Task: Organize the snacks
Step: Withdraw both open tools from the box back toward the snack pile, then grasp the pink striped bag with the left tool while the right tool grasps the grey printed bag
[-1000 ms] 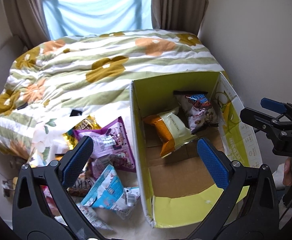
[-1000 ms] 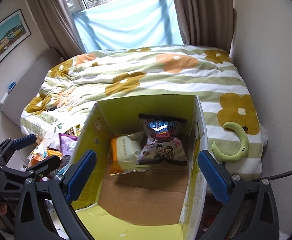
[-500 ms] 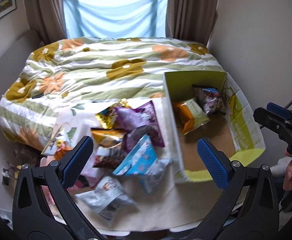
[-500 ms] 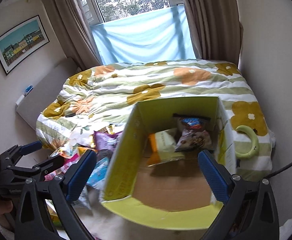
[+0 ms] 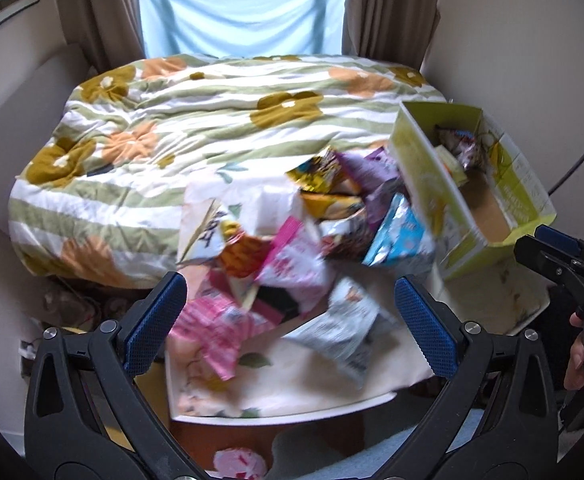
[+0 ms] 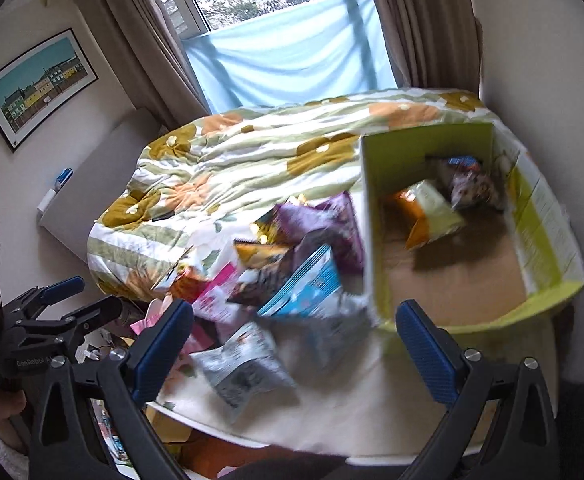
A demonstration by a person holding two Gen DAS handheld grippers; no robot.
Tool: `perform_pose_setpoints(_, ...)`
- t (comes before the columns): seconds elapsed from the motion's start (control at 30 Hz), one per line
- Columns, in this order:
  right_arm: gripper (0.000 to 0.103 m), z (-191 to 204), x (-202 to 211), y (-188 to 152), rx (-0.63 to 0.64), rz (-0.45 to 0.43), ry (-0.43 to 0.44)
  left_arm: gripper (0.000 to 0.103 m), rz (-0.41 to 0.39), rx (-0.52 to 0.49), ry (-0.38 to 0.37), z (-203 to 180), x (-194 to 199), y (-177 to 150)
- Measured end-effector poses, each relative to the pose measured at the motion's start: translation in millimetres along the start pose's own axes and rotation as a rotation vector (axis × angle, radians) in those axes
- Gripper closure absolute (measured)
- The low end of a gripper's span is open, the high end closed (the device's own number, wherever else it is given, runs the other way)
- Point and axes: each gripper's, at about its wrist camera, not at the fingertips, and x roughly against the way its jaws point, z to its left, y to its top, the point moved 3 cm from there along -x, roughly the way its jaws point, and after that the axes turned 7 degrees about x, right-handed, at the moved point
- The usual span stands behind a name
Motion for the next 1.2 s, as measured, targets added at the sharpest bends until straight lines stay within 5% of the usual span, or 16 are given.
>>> perform_pose_setpoints(0.37,0.002,54.5,-57.8,-61.7,-0.196,0.132,-0.005,0.0,0.19,-0.11,-0.055,77.4,-68.4,-34.5)
perform_pose_setpoints(0.93,0.002,60.6,-144.7,-112.2,-0.405,0.325,0.065,0.0,0.349,-0.215,-0.046,88.3,-170.5,-57.4)
perform_pose_setpoints(1.2,0.002,47.9,-158.3,-113.0,-0.469,0.337,0.068,0.017,0.359,-0.179,-0.071,86.8,-180.7,-58.9)
